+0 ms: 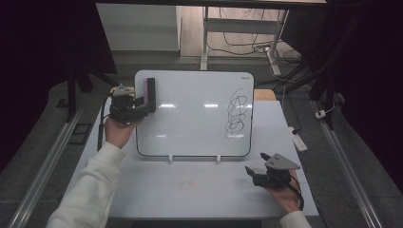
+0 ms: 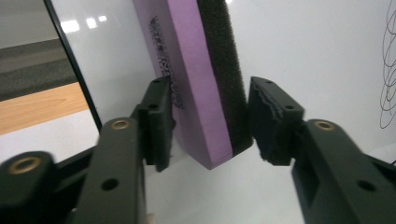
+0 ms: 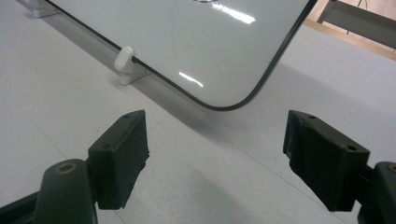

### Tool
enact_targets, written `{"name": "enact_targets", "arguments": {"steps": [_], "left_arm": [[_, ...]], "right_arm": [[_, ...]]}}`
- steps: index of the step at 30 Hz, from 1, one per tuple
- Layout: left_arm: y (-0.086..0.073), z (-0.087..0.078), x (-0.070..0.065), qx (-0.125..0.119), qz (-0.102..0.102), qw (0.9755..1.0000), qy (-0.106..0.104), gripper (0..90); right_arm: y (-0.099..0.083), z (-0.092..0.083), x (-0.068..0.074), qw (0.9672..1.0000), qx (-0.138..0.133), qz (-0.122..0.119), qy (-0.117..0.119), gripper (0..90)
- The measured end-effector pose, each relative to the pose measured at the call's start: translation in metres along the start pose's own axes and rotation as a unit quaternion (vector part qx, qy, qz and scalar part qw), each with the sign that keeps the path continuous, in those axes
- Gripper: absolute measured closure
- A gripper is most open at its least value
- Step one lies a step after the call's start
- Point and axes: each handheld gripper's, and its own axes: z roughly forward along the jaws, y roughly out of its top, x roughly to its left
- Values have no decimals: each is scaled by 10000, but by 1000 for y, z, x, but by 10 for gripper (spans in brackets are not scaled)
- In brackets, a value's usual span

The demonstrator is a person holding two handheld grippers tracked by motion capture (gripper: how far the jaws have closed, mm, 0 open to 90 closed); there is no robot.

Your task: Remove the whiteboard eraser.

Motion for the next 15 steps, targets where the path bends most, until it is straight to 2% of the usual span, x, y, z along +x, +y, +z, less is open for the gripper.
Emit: {"name": "enact_targets", "arguments": {"steps": [7,12,15], "left_arm": [[0,-1,-1,4,-66,9999,87,592],[-2,-5,-3,-2,-1,9997,234,624],[-4,-8,-1,-63,-42,9997,223,641]], "right_arm": [[0,0,1,10000,-21,-14,-2,217],[1,0,1,10000,-31,-18,-6,217],[1,0,1,10000,-32,-20,-4,217]]}}
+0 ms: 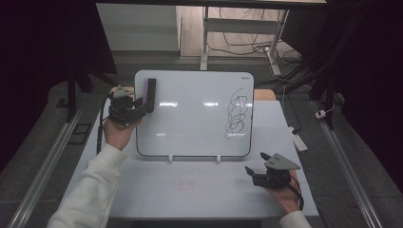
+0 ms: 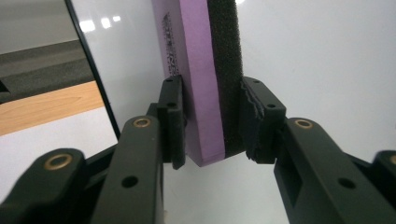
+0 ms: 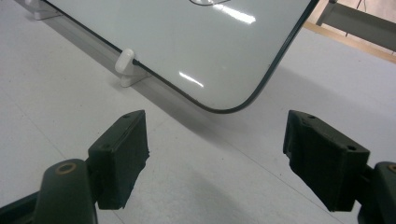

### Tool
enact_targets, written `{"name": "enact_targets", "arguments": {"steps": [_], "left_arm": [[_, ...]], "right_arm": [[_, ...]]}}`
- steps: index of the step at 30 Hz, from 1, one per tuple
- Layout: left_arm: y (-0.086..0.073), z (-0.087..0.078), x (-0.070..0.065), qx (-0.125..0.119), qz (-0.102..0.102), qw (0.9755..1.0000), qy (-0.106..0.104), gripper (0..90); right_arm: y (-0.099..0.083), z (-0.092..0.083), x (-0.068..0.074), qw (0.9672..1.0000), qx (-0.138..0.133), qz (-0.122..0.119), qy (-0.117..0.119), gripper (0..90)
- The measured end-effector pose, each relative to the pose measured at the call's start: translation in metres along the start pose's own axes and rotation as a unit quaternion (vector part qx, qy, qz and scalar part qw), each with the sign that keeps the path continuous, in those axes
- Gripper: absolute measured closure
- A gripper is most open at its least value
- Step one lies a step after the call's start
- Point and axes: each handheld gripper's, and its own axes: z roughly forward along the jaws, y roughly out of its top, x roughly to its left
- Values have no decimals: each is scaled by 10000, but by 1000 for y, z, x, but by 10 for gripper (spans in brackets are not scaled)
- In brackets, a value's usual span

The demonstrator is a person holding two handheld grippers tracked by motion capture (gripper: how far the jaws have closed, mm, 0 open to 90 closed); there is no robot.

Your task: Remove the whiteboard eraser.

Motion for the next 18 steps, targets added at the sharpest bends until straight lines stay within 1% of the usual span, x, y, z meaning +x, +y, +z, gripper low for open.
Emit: {"name": "enact_targets", "arguments": {"steps": [2,4,5,6,7,12,16,18], "left_arm": [[-1,-2,1,-29,-5,10000,5,653],[-3,-5,2,-104,-16,9999,-53,657],[-2,-7,1,-133,1,9999,-51,657],[-2,-11,0,-175,32,9998,-110,659],[-2,-11,0,-175,32,9998,-110,659],[-7,-18,-8,-208,186,9993,-257,659],[-13,-23,-14,-223,265,9986,-387,659],[-18,-25,-17,-226,291,9981,-488,659]], "right_arm": [[0,0,0,10000,10,-9,2,217],[0,0,0,10000,6,-11,1,217],[0,0,0,10000,6,-11,1,217],[0,0,0,10000,-7,-20,0,217],[0,0,0,10000,-7,-20,0,217],[1,0,2,10000,-22,-28,12,221],[2,-1,2,10000,-37,-25,17,224],[3,-1,2,10000,-41,-16,14,226]]}}
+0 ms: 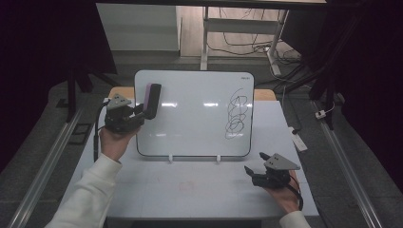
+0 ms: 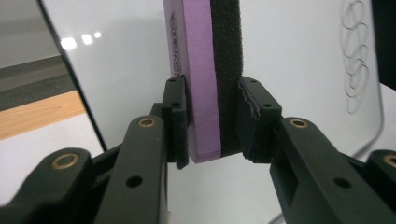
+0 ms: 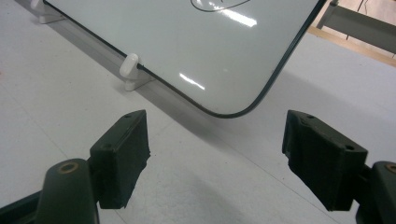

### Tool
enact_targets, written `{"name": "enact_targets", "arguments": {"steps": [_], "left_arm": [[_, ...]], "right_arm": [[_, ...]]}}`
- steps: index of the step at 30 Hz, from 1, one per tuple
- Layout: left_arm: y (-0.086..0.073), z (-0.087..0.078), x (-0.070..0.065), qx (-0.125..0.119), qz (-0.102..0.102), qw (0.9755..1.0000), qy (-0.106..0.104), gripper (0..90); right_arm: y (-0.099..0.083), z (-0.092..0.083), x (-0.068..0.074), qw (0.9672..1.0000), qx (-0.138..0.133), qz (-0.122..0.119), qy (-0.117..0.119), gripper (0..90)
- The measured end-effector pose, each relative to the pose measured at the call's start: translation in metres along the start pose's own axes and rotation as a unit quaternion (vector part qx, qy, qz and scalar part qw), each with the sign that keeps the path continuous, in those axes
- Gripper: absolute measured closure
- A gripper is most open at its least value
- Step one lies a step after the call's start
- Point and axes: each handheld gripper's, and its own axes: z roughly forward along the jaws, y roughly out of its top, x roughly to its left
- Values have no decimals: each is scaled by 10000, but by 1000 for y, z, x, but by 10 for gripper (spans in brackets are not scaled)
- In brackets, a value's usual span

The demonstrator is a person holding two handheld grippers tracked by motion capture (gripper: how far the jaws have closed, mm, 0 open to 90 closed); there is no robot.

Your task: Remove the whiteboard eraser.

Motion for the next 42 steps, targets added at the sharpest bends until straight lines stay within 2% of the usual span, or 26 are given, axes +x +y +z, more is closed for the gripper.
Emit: {"name": "enact_targets", "arguments": {"steps": [7,13,18,22,26,31,36,38,42], "left_arm": [[-16,-4,-17,19,160,9996,-240,659],[-32,-2,-33,171,411,9977,-517,659],[-45,4,-46,371,694,9946,-672,659],[-55,9,-57,536,1003,9908,-739,659],[-63,14,-64,652,1178,9874,-827,659],[-72,19,-74,774,1540,9811,-884,659],[-80,23,-85,868,1976,9728,-845,659],[-83,24,-90,894,2172,9690,-767,659],[-86,25,-99,887,2590,9598,-616,660]], "right_arm": [[7,-6,-1,9998,-144,153,59,253],[15,-9,2,9995,-217,183,169,255],[23,-12,5,9990,-243,189,318,257],[27,-13,8,9987,-227,171,413,259],[27,-13,9,9986,-210,164,461,259],[28,-12,10,9982,-181,189,531,260],[30,-13,10,9979,-157,228,588,263],[31,-13,10,9978,-152,231,608,263],[33,-14,11,9976,-152,227,635,264]]}}
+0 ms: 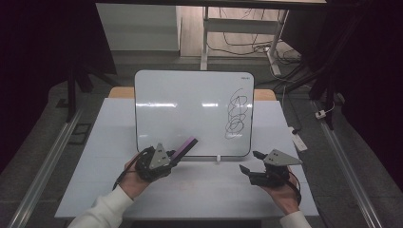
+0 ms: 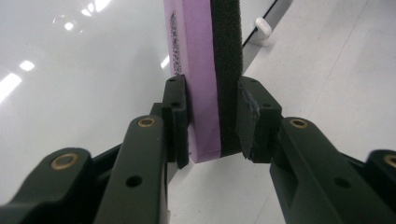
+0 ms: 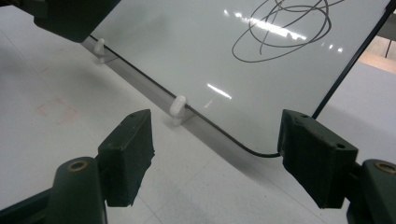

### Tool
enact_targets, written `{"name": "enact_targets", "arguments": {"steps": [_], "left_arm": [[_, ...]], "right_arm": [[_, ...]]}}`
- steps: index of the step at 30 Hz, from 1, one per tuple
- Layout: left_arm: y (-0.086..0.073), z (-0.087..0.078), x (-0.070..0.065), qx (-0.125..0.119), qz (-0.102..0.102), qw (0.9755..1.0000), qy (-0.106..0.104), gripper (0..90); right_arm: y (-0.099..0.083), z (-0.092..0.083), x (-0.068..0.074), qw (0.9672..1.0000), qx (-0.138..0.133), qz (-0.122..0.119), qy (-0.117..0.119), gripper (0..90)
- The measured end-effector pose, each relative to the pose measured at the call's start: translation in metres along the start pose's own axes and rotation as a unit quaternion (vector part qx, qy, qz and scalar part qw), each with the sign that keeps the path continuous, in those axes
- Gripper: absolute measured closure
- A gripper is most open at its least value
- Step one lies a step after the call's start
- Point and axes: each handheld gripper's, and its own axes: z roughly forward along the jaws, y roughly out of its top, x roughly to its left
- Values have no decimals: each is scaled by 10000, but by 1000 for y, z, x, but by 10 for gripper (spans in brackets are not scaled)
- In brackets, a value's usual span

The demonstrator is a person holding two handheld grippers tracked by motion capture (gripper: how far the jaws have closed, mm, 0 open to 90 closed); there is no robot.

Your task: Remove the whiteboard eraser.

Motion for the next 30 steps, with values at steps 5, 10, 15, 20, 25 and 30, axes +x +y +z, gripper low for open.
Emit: {"name": "enact_targets", "arguments": {"steps": [5,10,15,20,25,30], "left_arm": [[0,3,-13,90,554,9980,281,660],[0,5,-25,148,971,9945,371,661],[0,8,-36,191,1358,9897,416,661],[-1,12,-45,167,1638,9848,548,661],[-2,12,-52,167,2004,9748,963,661],[-4,10,-57,264,2426,9606,1332,661]], "right_arm": [[2,-1,0,10000,-2,3,24,266],[4,-1,0,9999,54,24,104,269],[8,-1,2,9995,173,31,280,273],[9,1,3,9991,249,27,352,272],[7,3,3,9990,281,-19,346,271],[6,4,3,9990,316,-20,309,270]]}}
